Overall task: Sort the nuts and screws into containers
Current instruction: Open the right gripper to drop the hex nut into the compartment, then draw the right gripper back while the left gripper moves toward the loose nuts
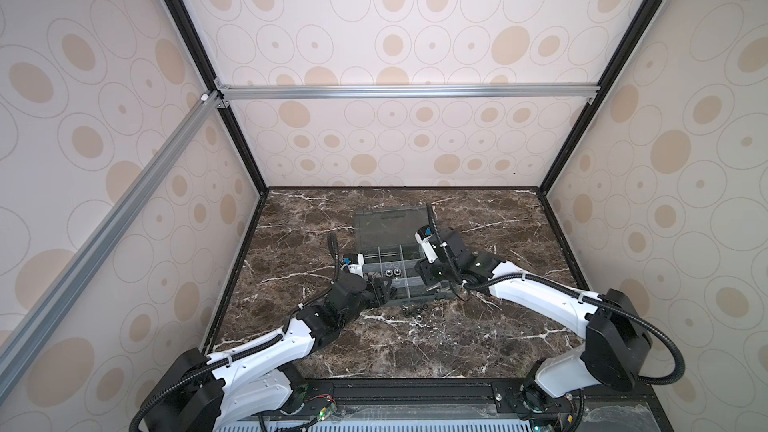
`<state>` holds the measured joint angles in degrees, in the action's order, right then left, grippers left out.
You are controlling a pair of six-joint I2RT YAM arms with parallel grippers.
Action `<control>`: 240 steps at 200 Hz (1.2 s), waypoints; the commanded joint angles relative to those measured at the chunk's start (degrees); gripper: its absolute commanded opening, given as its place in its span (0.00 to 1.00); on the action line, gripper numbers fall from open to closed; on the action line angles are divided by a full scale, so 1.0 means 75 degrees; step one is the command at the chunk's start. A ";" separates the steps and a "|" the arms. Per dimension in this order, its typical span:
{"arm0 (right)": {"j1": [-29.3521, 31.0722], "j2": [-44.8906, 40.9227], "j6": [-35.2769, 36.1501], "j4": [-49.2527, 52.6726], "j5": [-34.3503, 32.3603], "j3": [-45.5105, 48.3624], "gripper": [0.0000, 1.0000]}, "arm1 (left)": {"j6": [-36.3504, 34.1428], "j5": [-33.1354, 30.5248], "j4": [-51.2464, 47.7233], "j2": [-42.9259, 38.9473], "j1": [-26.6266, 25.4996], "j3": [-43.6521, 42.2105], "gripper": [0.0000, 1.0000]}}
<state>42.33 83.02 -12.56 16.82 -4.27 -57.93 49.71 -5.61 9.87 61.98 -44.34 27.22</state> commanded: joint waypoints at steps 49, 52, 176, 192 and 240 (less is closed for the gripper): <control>-0.0294 -0.1478 -0.0356 0.0706 -0.0393 0.1281 0.46 | -0.0299 -0.0168 0.0180 0.0886 -0.0721 0.0833 0.72; -0.0299 -0.1546 -0.0370 0.0731 -0.0412 0.1319 0.46 | -0.0293 -0.0170 0.0178 0.0918 -0.0731 0.0864 0.72; -0.0283 -0.3747 -0.1088 0.1663 -0.0566 0.2666 0.47 | -0.0054 -0.0049 0.0319 0.2525 -0.2320 0.1531 0.69; -0.0295 -0.3804 -0.1222 0.1695 -0.0545 0.2747 0.47 | -0.0074 0.0070 0.0275 0.2825 -0.2445 0.1711 0.69; -0.0294 -0.3885 -0.1652 0.1592 -0.0235 0.2950 0.48 | -0.0042 0.0249 0.0246 0.3469 -0.2607 0.2090 0.69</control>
<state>40.38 54.83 -22.55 27.94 -7.14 -36.67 48.71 -4.25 11.46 86.56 -63.11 39.90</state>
